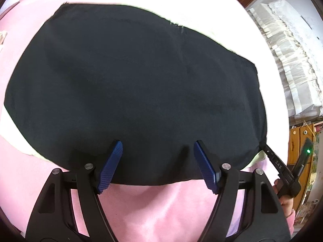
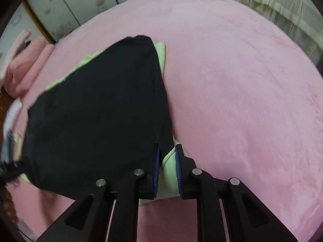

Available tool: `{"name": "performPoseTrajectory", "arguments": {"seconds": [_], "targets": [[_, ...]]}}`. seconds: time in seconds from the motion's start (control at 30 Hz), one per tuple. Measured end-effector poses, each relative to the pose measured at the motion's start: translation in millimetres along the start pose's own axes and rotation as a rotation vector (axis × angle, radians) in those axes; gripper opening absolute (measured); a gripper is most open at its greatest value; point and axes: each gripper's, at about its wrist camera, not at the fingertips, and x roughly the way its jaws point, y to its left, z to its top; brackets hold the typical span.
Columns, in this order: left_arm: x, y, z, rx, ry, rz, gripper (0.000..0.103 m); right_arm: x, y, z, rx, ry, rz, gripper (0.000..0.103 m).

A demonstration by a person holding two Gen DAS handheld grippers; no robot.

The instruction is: Fold large clothes

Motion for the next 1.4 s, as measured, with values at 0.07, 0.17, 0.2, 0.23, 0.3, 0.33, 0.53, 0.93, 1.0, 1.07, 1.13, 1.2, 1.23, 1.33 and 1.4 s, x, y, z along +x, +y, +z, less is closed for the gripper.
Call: {"name": "performPoseTrajectory", "arguments": {"seconds": [0.07, 0.17, 0.2, 0.23, 0.3, 0.33, 0.53, 0.93, 1.0, 1.07, 1.13, 1.2, 1.23, 1.33, 1.4], "targets": [[3, 4, -8, -0.009, 0.037, 0.005, 0.060, -7, 4, -10, -0.003, -0.032, -0.055, 0.023], [-10, 7, -21, 0.045, 0.017, -0.041, 0.060, -35, 25, -26, -0.050, -0.111, -0.150, 0.027], [-13, 7, -26, 0.072, 0.010, -0.044, 0.060, -46, 36, -31, -0.076, -0.139, -0.142, 0.027], [-14, 5, -31, 0.100, 0.008, -0.053, 0.059, -55, 46, -36, -0.093, -0.156, -0.128, 0.027], [-12, 3, -41, 0.150, 0.023, -0.088, 0.048, -67, 66, -45, -0.111, -0.177, -0.032, 0.027], [-10, 2, -45, 0.162, 0.037, -0.094, 0.044, -68, 78, -51, -0.111, -0.164, 0.072, 0.027], [2, 6, -64, 0.131, 0.059, -0.148, 0.021, -35, 149, -81, -0.143, 0.048, 0.402, 0.022], [30, 16, -19, 0.116, 0.030, -0.160, 0.014, -1, 166, -56, -0.159, 0.065, 0.465, 0.007], [30, 15, -10, 0.113, 0.011, -0.149, 0.014, 8, 165, -44, -0.143, 0.075, 0.467, 0.007], [38, 14, 4, 0.118, -0.010, -0.127, 0.014, 15, 164, -32, -0.129, 0.070, 0.476, 0.007], [47, 10, 15, 0.159, -0.030, -0.097, 0.014, 25, 164, -16, -0.116, 0.074, 0.476, 0.007], [58, 3, 22, 0.214, -0.047, -0.066, 0.012, 36, 162, 0, -0.113, 0.071, 0.470, 0.007], [61, 3, 23, 0.221, -0.057, -0.068, 0.012, 43, 162, 8, -0.110, 0.069, 0.471, 0.007], [69, 7, 40, 0.146, -0.081, -0.116, 0.012, 67, 161, 36, -0.076, 0.067, 0.504, 0.007], [70, 14, 55, 0.091, -0.106, -0.149, 0.012, 82, 161, 53, -0.050, 0.066, 0.519, 0.007]]}}
